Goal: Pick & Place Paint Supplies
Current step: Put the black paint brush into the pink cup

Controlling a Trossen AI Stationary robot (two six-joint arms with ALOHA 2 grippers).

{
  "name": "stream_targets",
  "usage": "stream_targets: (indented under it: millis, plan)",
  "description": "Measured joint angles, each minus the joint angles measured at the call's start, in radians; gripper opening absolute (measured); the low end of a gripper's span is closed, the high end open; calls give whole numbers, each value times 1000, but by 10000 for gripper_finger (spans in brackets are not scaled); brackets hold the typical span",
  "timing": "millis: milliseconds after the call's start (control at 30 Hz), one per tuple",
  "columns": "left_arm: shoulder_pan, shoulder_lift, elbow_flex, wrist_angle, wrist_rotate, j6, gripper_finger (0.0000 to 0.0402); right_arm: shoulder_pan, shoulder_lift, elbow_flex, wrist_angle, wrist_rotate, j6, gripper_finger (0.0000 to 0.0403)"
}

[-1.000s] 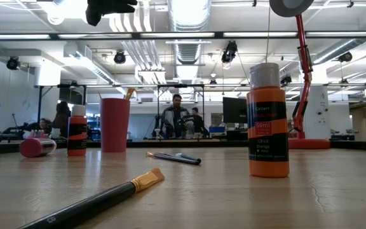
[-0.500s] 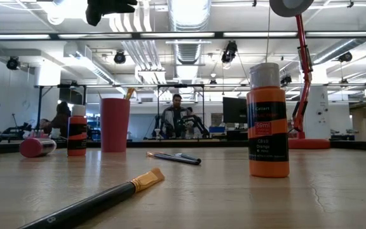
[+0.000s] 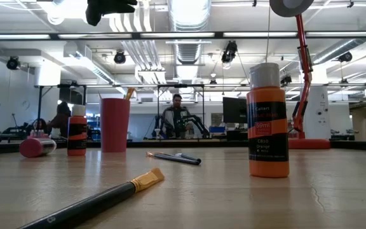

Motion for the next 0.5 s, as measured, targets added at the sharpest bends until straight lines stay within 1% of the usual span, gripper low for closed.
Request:
stream_targets:
  millis: [233, 400, 500]
  plan:
    - [0, 0, 0, 0, 0, -1, 126, -54, -46, 0, -54, 41, -94, 152]
    - [0, 0, 0, 0, 0, -1, 126, -110, -60, 0, -71, 137, -212, 148]
    - [0, 0, 0, 0, 0, -1, 126, -156, -64, 0, -70, 159, -302, 139]
